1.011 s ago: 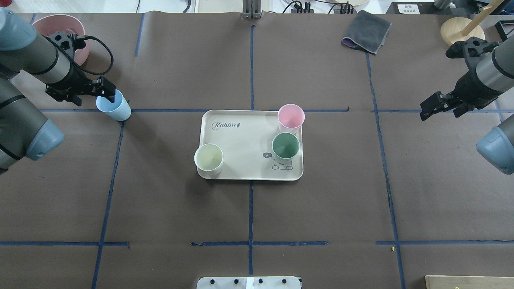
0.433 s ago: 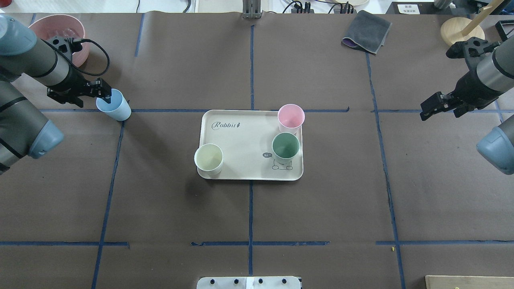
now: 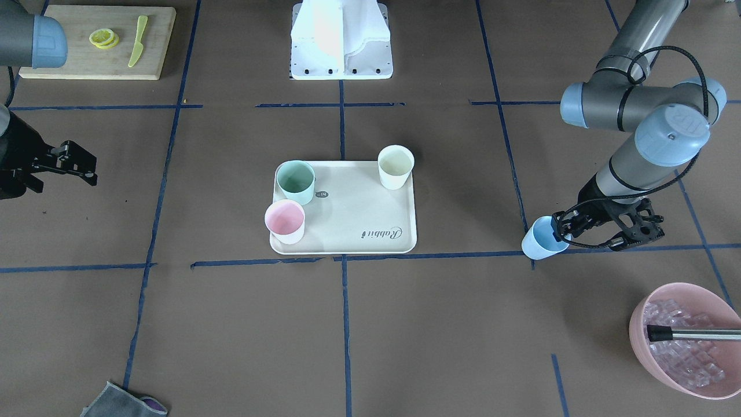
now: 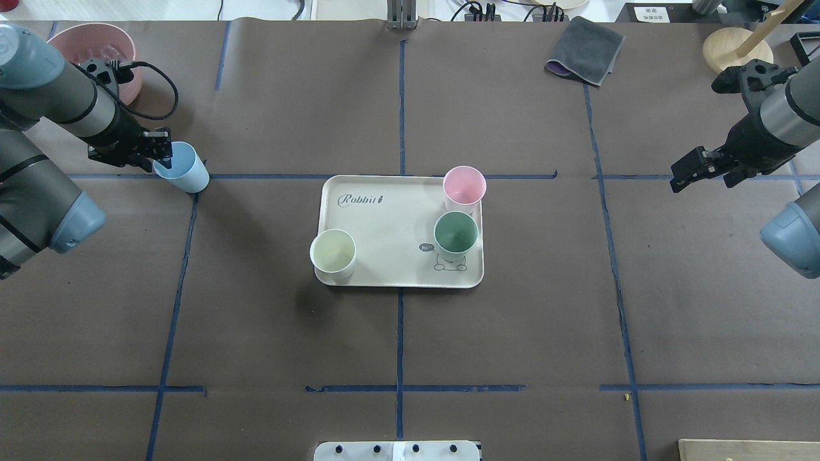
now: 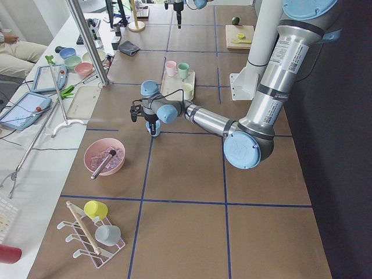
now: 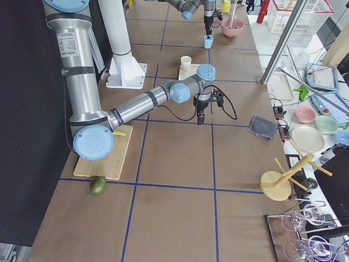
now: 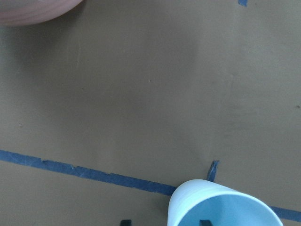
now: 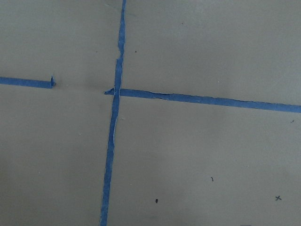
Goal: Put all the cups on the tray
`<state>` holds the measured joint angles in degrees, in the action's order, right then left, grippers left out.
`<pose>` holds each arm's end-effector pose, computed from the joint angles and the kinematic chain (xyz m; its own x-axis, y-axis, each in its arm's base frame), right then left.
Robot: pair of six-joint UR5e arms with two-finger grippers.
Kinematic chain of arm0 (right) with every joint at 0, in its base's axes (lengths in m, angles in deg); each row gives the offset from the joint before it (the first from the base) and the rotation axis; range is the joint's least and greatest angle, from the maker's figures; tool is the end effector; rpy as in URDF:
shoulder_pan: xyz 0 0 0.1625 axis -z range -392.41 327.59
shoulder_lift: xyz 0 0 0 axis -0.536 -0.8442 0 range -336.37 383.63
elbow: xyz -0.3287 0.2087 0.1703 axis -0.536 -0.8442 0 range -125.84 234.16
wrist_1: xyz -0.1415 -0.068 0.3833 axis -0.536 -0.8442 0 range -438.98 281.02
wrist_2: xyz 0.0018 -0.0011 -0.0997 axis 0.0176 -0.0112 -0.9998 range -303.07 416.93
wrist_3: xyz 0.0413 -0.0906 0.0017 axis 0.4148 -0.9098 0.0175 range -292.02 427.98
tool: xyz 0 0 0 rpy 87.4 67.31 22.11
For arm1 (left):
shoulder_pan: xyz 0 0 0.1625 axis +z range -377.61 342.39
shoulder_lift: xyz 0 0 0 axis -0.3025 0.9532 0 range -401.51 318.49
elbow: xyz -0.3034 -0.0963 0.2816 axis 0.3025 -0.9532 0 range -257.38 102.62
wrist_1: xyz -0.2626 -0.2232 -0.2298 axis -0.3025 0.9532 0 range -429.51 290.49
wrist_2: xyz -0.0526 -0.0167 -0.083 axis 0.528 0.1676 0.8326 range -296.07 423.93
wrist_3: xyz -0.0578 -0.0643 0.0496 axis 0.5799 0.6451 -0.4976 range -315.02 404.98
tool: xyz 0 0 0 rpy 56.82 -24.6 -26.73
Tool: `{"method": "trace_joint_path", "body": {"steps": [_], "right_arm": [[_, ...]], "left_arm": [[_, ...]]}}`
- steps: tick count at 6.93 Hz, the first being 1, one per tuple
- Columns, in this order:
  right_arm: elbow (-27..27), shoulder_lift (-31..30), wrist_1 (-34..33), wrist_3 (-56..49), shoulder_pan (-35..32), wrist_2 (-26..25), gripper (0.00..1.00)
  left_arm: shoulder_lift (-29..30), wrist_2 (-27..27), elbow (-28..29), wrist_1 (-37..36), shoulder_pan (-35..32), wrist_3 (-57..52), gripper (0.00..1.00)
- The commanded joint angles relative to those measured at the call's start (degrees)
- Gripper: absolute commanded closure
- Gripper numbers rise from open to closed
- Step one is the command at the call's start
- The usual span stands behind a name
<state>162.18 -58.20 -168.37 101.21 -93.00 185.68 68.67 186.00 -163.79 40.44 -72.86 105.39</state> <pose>-0.2017 -0.5021 0.4343 0.6925 -0.1000 0.7145 0.0703 0.9950 0.0711 0.3060 -0.5822 0.4580 0.6531 -0.2075 -0.7283 0.2228 0.9718 -0.0771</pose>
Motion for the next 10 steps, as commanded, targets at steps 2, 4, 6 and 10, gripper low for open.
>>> {"method": "trace_joint_path", "body": {"steps": [2,4,6,10], "right_arm": [[0.0,0.1,0.0,0.0,0.0,0.0,0.0],[0.2,0.1,0.1,0.1,0.0,0.0,0.0],[0.2,0.1,0.1,0.1,0.0,0.0,0.0],[0.7,0.1,0.0,0.9,0.0,0.0,0.0]], "left_arm": [[1.3,3.5,-0.2,-0.8,0.1,0.1,1.0],[6.6,5.8,-0.6,-3.0,0.1,9.3,1.0],[12.7,5.1,-0.5,-6.7,5.0,21.0,1.0],[22.4,-2.8,4.2,-10.2,13.5,29.1,1.0]]}}
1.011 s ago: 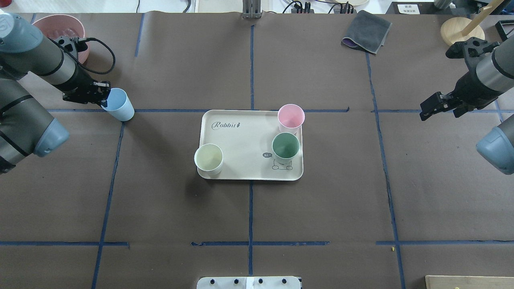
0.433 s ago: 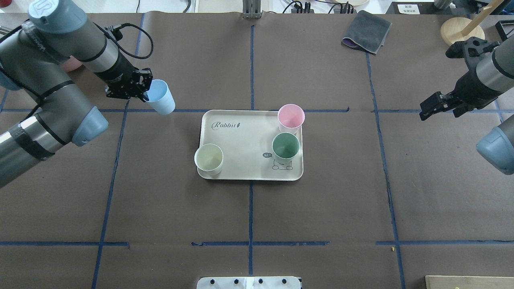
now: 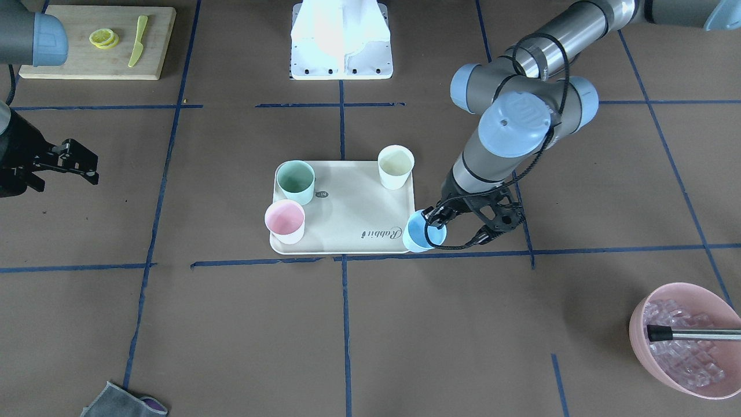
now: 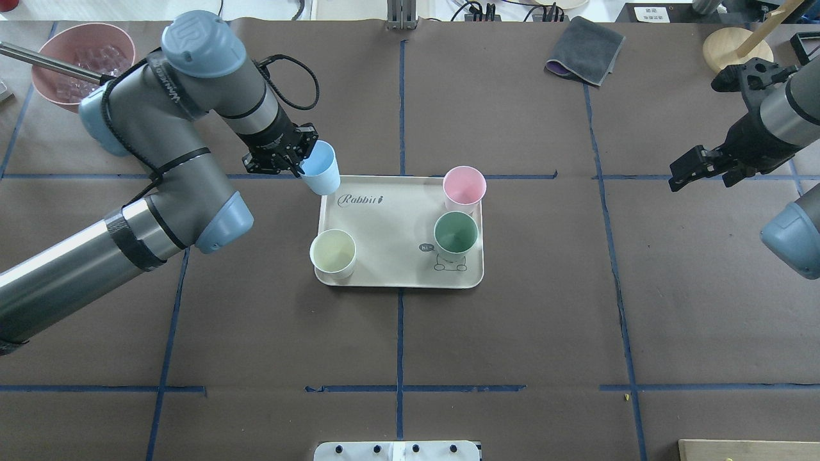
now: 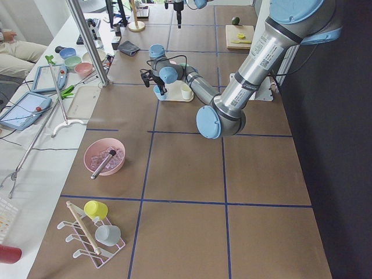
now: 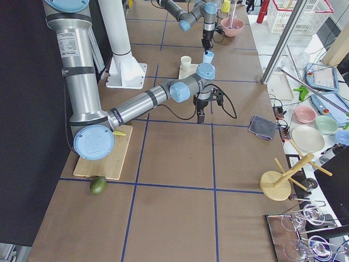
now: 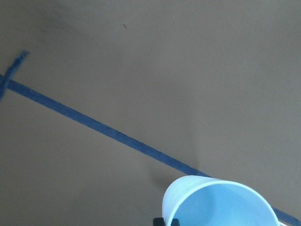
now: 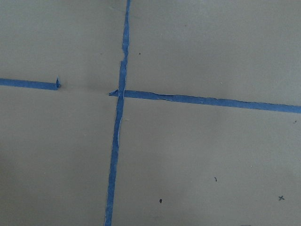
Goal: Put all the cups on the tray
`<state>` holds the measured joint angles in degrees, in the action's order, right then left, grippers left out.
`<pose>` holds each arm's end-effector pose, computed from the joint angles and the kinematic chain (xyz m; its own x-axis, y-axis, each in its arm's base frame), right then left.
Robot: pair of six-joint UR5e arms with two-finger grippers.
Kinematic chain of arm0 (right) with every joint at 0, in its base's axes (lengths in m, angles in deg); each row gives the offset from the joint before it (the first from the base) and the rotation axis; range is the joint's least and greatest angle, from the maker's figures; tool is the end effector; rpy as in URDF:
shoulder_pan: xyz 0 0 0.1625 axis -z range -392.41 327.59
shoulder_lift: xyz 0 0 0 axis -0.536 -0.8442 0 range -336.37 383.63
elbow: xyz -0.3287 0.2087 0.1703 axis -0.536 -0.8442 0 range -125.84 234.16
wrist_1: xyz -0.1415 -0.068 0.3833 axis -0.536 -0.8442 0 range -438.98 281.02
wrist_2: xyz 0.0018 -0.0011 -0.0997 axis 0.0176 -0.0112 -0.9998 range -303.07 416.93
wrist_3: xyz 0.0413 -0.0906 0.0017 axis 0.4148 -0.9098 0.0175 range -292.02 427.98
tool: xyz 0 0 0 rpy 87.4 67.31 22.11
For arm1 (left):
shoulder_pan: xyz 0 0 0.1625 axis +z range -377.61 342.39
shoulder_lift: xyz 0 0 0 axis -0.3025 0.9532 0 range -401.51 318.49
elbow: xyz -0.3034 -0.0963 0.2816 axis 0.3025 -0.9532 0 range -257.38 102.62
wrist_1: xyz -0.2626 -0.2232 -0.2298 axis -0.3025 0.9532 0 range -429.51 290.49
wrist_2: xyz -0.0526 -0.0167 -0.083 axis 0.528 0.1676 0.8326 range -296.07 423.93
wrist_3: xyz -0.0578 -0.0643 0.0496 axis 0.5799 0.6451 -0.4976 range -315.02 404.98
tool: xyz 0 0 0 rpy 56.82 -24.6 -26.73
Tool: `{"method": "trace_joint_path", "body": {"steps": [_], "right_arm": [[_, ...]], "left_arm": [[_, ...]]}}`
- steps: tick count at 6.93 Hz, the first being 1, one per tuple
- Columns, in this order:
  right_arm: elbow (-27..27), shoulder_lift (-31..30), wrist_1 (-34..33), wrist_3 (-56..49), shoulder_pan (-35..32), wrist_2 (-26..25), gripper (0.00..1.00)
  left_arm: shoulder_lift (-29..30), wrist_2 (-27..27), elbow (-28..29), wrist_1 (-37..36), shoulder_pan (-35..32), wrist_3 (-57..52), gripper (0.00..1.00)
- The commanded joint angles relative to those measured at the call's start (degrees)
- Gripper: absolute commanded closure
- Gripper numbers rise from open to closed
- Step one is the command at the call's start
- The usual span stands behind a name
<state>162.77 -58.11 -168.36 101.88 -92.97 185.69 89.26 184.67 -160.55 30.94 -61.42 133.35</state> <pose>-0.2014 -0.5009 0.4285 0.6889 -0.0962 0.7185 0.0624 0.9953 0.0735 0.4726 -0.5676 0.2570 0.5250 -0.4700 -0.7096 0.3223 0.8814 -0.3453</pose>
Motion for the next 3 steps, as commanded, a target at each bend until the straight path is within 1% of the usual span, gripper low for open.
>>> {"method": "trace_joint_path", "body": {"steps": [1,2,3], "right_arm": [[0.0,-0.1,0.0,0.1,0.0,0.0,0.0],[0.0,-0.1,0.0,0.1,0.0,0.0,0.0],[0.0,-0.1,0.0,0.2,0.0,0.0,0.0]], "left_arm": [[2.5,-1.7,0.9,-0.8,3.0,2.8,1.0],[2.3,-2.3,0.9,-0.7,3.7,2.9,0.99],[2.1,-2.9,1.0,-0.7,3.9,2.8,0.88]]}}
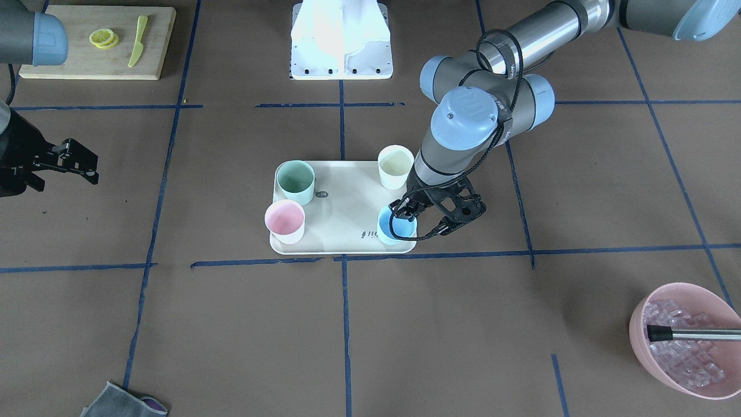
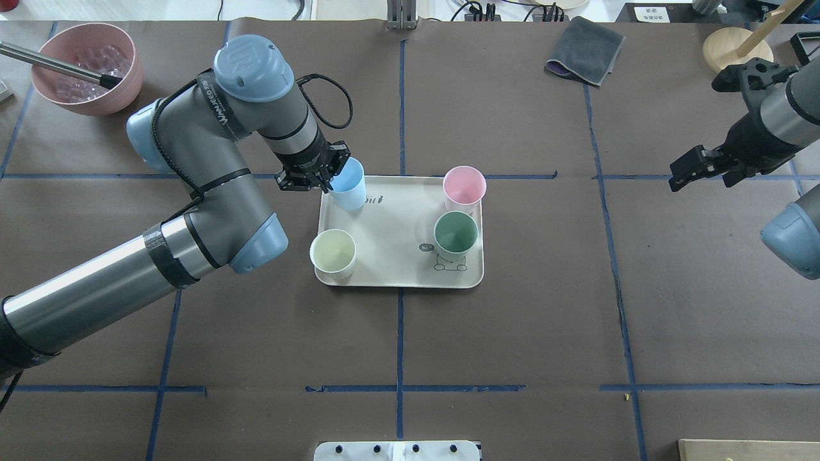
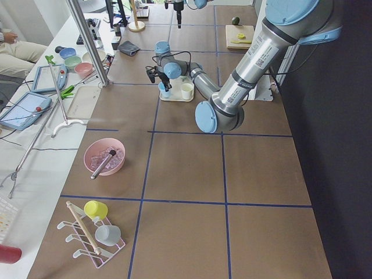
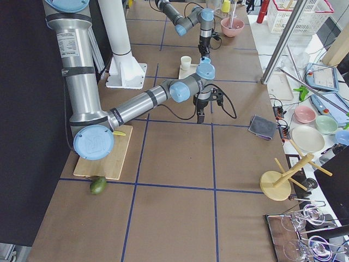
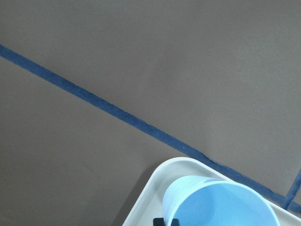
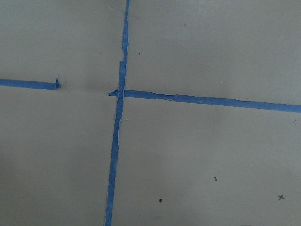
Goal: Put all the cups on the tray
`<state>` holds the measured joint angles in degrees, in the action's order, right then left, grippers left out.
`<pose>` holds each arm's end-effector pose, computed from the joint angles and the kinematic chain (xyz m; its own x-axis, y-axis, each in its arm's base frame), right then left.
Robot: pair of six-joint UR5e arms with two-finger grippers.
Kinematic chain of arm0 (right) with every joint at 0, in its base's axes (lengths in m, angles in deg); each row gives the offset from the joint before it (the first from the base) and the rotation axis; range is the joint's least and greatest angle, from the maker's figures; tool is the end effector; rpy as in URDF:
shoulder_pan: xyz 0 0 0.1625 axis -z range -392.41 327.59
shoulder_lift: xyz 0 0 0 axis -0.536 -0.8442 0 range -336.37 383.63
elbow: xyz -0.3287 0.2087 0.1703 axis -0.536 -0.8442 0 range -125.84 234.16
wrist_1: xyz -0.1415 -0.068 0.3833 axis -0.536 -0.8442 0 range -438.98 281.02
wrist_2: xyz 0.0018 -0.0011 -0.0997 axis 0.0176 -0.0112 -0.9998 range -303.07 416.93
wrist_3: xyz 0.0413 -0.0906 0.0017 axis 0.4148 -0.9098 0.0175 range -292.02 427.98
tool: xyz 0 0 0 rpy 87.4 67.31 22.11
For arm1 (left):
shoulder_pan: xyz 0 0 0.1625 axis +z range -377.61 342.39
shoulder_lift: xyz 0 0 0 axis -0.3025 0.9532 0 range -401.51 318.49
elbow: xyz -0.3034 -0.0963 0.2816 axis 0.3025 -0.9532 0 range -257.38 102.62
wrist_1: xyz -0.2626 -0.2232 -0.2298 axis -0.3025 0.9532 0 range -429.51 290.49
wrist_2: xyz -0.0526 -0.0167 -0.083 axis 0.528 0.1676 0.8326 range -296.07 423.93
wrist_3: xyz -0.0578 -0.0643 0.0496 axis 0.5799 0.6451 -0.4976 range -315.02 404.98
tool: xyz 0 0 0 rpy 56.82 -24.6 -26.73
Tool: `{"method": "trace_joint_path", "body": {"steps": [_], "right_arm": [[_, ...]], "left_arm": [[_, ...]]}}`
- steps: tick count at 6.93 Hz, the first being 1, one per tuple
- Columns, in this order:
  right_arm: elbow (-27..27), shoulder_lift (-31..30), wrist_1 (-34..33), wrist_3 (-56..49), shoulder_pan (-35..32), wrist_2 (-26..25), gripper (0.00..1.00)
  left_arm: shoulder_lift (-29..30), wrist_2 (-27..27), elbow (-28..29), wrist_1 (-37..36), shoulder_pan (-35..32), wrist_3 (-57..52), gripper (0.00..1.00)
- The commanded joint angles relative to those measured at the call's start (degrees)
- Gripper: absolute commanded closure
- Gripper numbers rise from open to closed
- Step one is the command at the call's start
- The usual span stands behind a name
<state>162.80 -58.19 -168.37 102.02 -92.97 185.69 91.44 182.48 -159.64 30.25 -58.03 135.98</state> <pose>-0.2012 -0.5006 0.4291 0.6894 -0.0931 0.7184 0.0608 0.9956 0.0708 0.5096 -0.5466 0.2390 0.5331 -0.4743 -0.7006 0.3219 0.8795 -0.3505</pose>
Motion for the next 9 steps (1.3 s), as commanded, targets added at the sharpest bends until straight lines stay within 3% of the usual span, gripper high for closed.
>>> {"method": "trace_joint_path", "body": {"steps": [1,2,3,4,6,9], "right_arm": [[0.0,0.0,0.0,0.1,0.0,0.0,0.0],[-0.1,0.0,0.0,0.0,0.0,0.0,0.0],[0.0,0.0,0.0,0.0,0.0,0.1,0.0],[0.1,0.0,0.0,-0.2,-0.2,0.3,0.0],[0.3,-0.7,-0.1,-0.9,-1.7,0.4,0.0],[0.4,-6.8,-0.8,-16.3,-9.3,1.0,0.0]], "left_arm": [[-0.1,-0.7,0.0,0.0,0.5,0.1,0.46],[-0.9,-0.6,-0.6,-0.1,0.5,-0.5,0.01],[-2.1,1.2,-2.3,-0.9,-0.2,-2.6,0.0],[-3.5,5.0,-6.1,-6.1,-3.1,-8.8,0.0],[-12.5,8.0,-17.7,-13.1,-9.1,-23.3,0.0],[-27.9,11.8,-22.1,-13.1,-21.6,-56.9,0.0]]}}
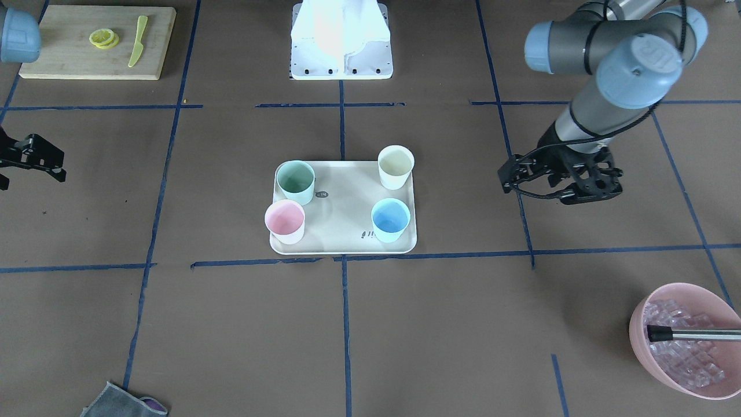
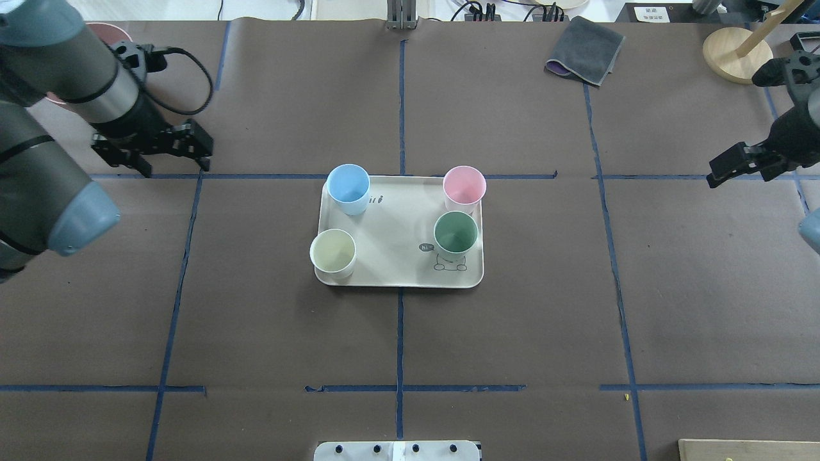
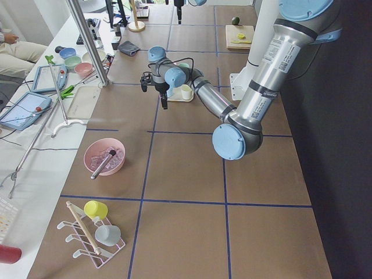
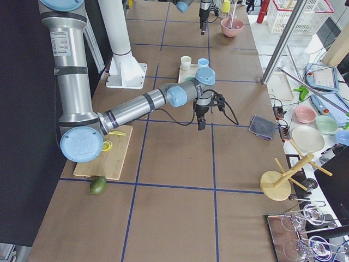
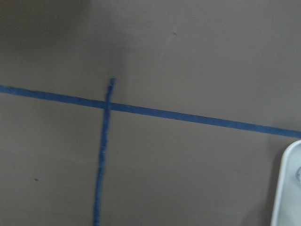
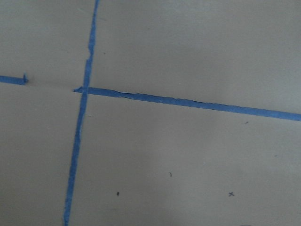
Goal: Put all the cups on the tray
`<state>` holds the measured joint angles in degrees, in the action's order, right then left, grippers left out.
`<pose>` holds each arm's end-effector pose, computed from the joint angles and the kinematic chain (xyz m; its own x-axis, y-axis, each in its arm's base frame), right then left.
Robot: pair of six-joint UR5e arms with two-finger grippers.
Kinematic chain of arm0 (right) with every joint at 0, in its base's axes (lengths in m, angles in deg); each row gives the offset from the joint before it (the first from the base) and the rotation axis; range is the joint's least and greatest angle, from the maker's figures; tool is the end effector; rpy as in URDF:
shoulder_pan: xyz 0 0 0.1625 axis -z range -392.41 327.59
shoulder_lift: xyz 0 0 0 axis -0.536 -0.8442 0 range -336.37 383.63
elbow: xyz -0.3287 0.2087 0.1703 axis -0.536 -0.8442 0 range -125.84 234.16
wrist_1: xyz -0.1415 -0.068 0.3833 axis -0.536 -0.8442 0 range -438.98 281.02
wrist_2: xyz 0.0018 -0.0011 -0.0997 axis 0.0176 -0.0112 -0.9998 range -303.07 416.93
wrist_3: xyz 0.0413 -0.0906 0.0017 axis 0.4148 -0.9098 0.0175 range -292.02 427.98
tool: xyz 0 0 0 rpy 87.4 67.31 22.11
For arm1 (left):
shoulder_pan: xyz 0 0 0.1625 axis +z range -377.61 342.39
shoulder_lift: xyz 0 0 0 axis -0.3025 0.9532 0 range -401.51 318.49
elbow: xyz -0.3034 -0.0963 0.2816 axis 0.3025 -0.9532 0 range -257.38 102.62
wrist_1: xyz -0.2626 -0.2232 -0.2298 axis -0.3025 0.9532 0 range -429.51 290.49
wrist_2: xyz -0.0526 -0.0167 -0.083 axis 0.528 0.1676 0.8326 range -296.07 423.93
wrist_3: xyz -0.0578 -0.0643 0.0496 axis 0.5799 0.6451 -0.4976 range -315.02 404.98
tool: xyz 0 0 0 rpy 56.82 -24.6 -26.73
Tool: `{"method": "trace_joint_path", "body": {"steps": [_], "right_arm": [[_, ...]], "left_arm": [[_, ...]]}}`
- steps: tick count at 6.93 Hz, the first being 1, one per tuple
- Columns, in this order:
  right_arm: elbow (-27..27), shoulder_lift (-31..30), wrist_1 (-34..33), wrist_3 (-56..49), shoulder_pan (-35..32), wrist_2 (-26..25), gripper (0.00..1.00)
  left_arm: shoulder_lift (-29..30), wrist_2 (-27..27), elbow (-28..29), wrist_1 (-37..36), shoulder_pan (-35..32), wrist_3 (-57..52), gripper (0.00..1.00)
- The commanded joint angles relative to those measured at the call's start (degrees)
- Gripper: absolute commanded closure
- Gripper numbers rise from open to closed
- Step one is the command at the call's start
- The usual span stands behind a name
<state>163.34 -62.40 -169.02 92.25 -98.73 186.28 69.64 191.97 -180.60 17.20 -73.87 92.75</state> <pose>-0.1415 -0.4970 0.4638 0.7062 -0.1448 0.6930 0.0868 0.9892 0.1182 0.2750 -0.5413 0.3533 0.6737 -0.0557 -0.7369 0.0345 0.9984 -0.0439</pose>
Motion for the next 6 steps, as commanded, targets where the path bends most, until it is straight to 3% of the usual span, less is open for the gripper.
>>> {"method": "trace_joint_path", "body": {"steps": [1,3,4,6], "right_arm": [[-0.8,-5.2,-0.3,-13.9,-7.5,1.7,0.0],[-1.0,-6.6,-9.1,-30.7,-14.4,1.9,0.0],[-1.3,-6.7,-13.8,-38.5,-18.3,1.8,0.0],[-6.1,-9.8,-14.3,-47.1,-22.3,1.7,0.0]], "left_arm": [[-11.3,2.7,-0.8,-0.1,-10.1,-25.2,0.0],[-18.7,3.0,0.7,-0.2,-19.1,-43.5,0.0],[-21.5,4.0,0.9,-1.8,-23.7,-46.5,0.0],[-25.9,5.9,0.9,-2.5,-29.1,-51.7,0.0]]}}
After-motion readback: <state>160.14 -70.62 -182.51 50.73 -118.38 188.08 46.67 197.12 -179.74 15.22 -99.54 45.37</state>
